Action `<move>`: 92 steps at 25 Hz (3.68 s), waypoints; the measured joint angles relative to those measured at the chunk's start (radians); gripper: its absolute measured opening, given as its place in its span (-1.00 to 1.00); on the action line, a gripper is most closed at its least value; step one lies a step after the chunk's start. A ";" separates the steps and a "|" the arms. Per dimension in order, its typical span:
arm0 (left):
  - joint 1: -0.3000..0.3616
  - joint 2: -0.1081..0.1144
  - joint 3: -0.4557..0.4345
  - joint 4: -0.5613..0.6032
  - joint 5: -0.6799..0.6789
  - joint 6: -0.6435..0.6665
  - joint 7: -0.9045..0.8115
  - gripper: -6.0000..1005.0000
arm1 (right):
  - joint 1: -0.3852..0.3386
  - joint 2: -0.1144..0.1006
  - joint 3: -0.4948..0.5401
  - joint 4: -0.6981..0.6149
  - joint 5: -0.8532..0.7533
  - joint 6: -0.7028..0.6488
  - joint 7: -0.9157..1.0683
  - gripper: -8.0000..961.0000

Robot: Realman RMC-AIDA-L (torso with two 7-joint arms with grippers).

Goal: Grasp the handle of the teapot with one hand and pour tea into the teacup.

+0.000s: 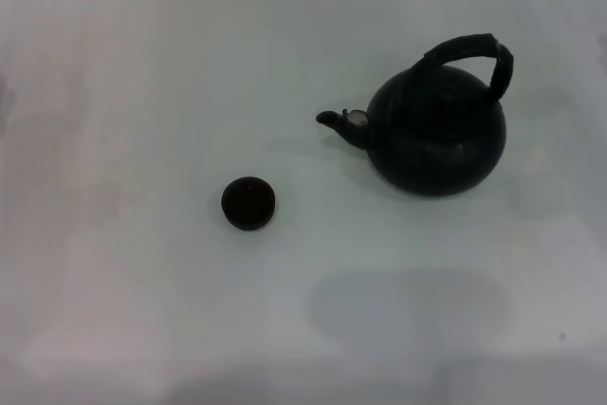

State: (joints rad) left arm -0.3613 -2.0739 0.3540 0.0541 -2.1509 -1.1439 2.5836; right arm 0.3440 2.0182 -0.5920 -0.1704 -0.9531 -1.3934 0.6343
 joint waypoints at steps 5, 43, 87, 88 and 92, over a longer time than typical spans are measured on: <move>-0.016 -0.003 -0.001 -0.003 0.000 0.020 0.001 0.77 | 0.070 0.001 0.001 0.132 0.120 0.009 -0.258 0.82; -0.177 -0.004 -0.001 -0.011 0.027 0.031 0.172 0.77 | 0.115 0.002 0.008 0.173 0.128 0.180 -0.187 0.82; -0.164 -0.006 0.003 -0.040 -0.002 0.071 0.170 0.77 | 0.160 0.002 0.009 0.177 0.129 0.266 -0.185 0.82; -0.164 -0.006 0.004 -0.043 -0.001 0.071 0.170 0.77 | 0.160 0.002 0.009 0.178 0.130 0.267 -0.185 0.82; -0.165 -0.006 0.004 -0.044 0.000 0.070 0.170 0.77 | 0.161 0.002 0.009 0.179 0.129 0.270 -0.186 0.82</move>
State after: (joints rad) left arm -0.5259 -2.0800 0.3584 0.0103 -2.1512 -1.0738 2.7534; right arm 0.5046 2.0202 -0.5829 0.0087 -0.8237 -1.1238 0.4484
